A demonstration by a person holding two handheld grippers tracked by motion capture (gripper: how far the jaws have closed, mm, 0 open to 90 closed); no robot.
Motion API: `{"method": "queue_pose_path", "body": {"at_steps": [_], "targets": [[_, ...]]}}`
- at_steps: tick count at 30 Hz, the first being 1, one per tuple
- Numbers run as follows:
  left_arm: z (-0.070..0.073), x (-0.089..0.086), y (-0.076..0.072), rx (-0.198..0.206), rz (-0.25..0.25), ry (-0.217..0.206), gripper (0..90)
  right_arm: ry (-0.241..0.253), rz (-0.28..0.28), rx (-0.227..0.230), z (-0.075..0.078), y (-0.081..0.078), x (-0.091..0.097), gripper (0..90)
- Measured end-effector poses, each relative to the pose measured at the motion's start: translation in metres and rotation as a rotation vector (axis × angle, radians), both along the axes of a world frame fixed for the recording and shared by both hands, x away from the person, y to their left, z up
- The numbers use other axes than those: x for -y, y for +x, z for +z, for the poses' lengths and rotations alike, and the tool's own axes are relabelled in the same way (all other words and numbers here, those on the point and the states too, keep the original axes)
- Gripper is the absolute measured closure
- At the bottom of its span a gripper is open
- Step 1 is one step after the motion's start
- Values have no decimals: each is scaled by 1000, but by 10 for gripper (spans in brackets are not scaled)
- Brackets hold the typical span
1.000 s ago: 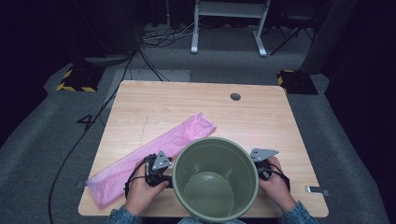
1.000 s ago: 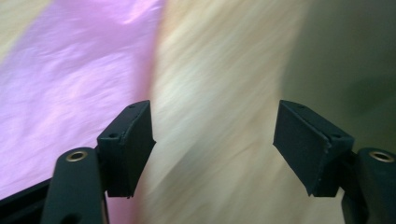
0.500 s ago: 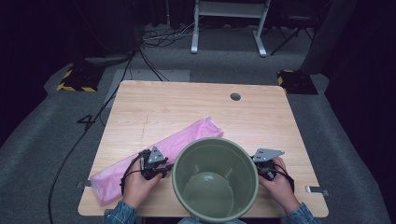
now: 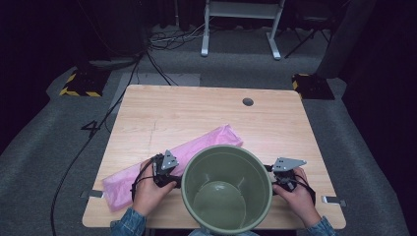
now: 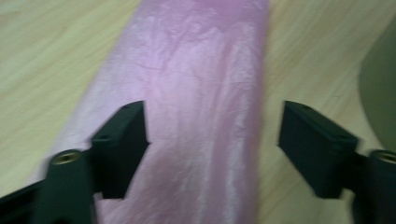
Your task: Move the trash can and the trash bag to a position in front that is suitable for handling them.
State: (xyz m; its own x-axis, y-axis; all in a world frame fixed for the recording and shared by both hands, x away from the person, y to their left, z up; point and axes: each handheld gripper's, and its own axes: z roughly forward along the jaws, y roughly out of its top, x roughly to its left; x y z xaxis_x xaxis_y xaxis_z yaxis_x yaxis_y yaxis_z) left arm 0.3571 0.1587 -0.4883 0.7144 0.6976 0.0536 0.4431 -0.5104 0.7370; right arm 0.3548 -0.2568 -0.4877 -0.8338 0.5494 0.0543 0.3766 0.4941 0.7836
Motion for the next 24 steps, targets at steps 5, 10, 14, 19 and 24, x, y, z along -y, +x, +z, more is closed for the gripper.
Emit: {"method": "queue_pose_path", "body": {"at_steps": [5,10,14,19,24], "targets": [[-5,-1,13,-13,27,21,161,8,-6,-1,2,2,-1,257],[-8,-5,21,-21,54,39,160,12,0,-2,2,1,-2,253],[-16,-13,23,-66,92,-25,159,15,-8,-9,0,2,0,252],[-15,-13,23,-61,118,-32,214,28,-5,-24,-4,1,-1,252],[-14,-18,21,-34,135,-52,510,37,0,-32,-7,-1,-4,251]]}}
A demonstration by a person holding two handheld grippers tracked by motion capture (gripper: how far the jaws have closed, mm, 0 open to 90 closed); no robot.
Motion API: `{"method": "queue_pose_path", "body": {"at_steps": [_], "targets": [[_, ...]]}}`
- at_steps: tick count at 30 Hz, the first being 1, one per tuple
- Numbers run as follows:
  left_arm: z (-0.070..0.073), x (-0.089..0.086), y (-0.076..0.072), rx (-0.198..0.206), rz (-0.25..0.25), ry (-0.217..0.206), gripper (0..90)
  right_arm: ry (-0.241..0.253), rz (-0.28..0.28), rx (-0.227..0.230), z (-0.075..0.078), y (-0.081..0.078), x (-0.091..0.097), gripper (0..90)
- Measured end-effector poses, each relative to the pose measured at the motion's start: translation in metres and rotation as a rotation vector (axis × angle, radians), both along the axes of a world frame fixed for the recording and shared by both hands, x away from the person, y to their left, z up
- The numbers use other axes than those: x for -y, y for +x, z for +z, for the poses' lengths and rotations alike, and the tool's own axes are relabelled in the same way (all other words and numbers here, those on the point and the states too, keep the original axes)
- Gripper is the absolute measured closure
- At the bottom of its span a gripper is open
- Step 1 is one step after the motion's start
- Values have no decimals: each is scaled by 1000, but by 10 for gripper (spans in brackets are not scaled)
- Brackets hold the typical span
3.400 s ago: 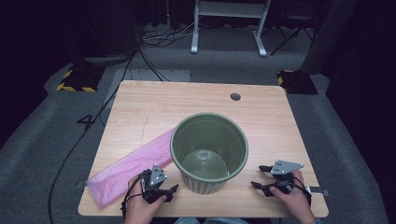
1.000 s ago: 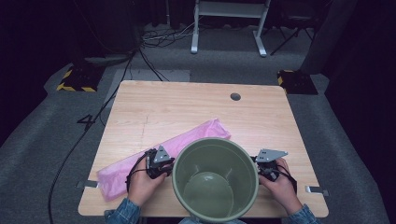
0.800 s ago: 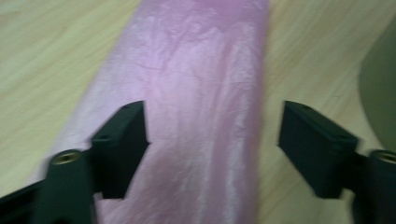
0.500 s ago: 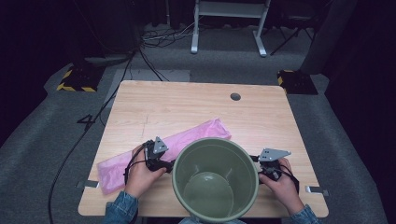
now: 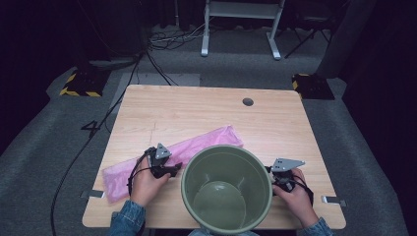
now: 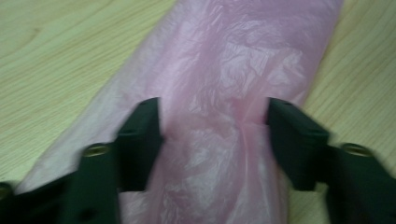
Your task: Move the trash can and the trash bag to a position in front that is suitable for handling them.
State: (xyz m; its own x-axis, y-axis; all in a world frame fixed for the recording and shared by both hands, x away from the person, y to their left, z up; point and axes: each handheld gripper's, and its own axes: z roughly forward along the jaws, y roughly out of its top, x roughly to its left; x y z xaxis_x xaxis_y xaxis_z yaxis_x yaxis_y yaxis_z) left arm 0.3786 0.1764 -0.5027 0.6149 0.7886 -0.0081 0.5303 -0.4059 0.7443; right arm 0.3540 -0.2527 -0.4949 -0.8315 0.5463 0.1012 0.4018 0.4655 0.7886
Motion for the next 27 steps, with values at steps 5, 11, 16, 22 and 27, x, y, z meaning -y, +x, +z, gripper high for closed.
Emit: {"method": "queue_pose_path", "body": {"at_steps": [5,11,16,22,27], "targets": [[0,-3,-2,-2,58,-17,899,31,0,-2,1,-7,0,251],[0,-13,-2,-26,75,-86,900,58,8,0,12,-28,8,245],[16,-21,-20,5,63,-95,900,45,5,2,10,-39,13,229],[31,-25,-62,28,45,-124,900,20,40,14,10,-57,15,211],[31,-15,-94,27,15,-123,899,10,74,5,8,-73,14,199]]}}
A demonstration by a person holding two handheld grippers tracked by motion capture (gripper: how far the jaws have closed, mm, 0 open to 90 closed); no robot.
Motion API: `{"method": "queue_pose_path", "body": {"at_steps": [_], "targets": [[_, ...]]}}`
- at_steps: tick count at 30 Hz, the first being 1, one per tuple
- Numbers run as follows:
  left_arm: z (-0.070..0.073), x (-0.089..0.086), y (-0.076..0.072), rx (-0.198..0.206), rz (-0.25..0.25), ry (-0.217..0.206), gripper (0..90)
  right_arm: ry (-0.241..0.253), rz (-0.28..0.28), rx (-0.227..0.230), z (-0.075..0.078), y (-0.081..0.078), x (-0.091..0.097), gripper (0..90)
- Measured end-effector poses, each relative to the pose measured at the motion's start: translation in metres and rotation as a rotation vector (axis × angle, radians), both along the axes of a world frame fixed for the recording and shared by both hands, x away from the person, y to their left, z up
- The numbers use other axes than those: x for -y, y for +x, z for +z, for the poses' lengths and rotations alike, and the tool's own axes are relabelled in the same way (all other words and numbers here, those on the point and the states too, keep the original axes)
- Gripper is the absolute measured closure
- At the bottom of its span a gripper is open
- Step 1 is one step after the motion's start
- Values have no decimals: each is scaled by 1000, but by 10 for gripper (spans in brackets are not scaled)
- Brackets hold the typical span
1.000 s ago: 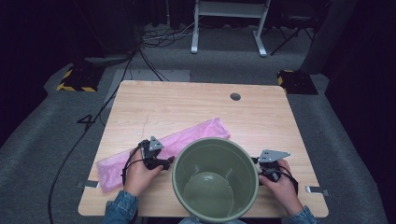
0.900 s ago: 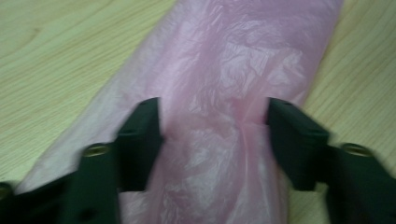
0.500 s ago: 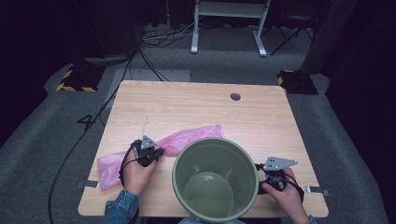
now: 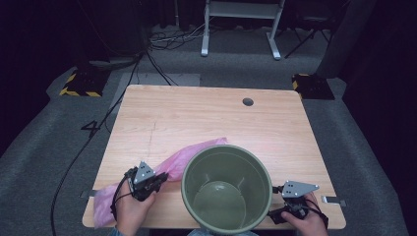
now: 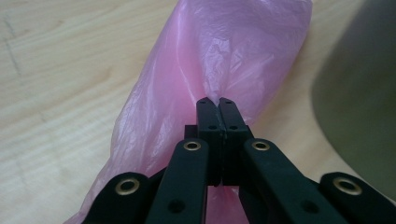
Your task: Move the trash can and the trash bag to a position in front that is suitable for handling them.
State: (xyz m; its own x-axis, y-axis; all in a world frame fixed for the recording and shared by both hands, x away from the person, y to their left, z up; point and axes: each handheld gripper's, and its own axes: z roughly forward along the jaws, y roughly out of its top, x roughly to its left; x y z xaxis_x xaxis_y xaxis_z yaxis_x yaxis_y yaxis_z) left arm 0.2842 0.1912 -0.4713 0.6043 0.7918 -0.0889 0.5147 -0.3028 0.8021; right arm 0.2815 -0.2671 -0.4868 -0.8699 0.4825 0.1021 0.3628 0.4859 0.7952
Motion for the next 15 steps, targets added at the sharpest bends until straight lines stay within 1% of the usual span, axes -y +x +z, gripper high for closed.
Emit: {"method": "queue_pose_path", "body": {"at_steps": [1,2,4,7,9,10,11,12,13,15], "targets": [[0,0,0,0,0,0,899,0,0,0,0,0,0,199],[1,7,-9,-2,-16,-23,899,-6,20,-1,0,-7,-2,195],[1,17,-17,-7,-45,-49,900,-11,48,-1,-1,-13,-5,195],[2,28,-22,-5,-78,-60,900,-19,87,-5,-2,-21,-11,195],[4,36,-24,3,-101,-63,899,-21,112,-4,-2,-25,-17,195],[4,40,-25,6,-113,-64,899,-20,117,1,-1,-26,-19,196],[4,40,-25,6,-113,-64,899,-20,117,1,-1,-26,-19,196],[3,47,-26,12,-136,-69,899,-26,114,13,-1,-27,-23,200],[3,49,-27,13,-146,-64,900,-31,108,24,0,-27,-25,201],[3,51,-27,13,-154,-65,899,-31,106,29,0,-27,-27,204]]}}
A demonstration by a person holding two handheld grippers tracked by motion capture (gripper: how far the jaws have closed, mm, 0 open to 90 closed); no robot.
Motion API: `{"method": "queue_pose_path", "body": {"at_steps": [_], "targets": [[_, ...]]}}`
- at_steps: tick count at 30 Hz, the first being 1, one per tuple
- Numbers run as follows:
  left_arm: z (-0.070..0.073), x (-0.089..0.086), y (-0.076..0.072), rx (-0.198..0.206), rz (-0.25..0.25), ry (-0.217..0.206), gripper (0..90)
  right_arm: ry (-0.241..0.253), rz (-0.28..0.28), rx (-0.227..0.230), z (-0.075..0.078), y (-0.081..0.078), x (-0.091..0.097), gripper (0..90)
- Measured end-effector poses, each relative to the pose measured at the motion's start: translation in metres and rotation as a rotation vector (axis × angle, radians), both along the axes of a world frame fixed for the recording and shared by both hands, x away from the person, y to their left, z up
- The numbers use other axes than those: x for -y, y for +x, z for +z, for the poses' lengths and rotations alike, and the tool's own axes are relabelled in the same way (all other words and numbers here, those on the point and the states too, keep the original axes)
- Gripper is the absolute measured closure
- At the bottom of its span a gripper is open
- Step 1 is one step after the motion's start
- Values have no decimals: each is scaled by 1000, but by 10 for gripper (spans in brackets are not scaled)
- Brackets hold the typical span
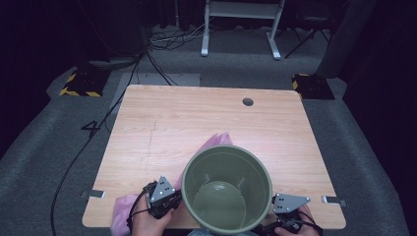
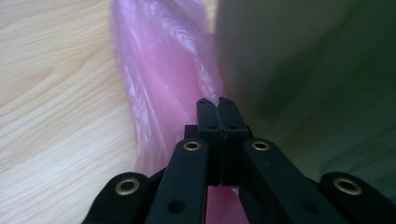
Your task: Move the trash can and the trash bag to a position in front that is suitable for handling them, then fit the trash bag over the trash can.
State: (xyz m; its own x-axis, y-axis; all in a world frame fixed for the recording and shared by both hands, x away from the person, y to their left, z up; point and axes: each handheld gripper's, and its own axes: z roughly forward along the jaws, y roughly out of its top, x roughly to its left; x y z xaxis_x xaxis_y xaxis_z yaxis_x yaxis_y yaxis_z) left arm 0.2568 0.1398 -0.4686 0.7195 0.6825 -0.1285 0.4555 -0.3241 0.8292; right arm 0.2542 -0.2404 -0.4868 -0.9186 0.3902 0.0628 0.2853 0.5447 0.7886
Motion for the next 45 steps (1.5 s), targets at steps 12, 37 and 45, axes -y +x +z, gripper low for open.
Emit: {"method": "queue_pose_path", "body": {"at_steps": [12,37,45], "targets": [[1,10,12,35,3,31,899,8,-64,-7,0,12,3,181],[40,-27,44,150,83,35,899,61,-258,81,8,59,33,240],[63,-46,40,174,82,30,899,78,-275,98,22,63,44,246]]}}
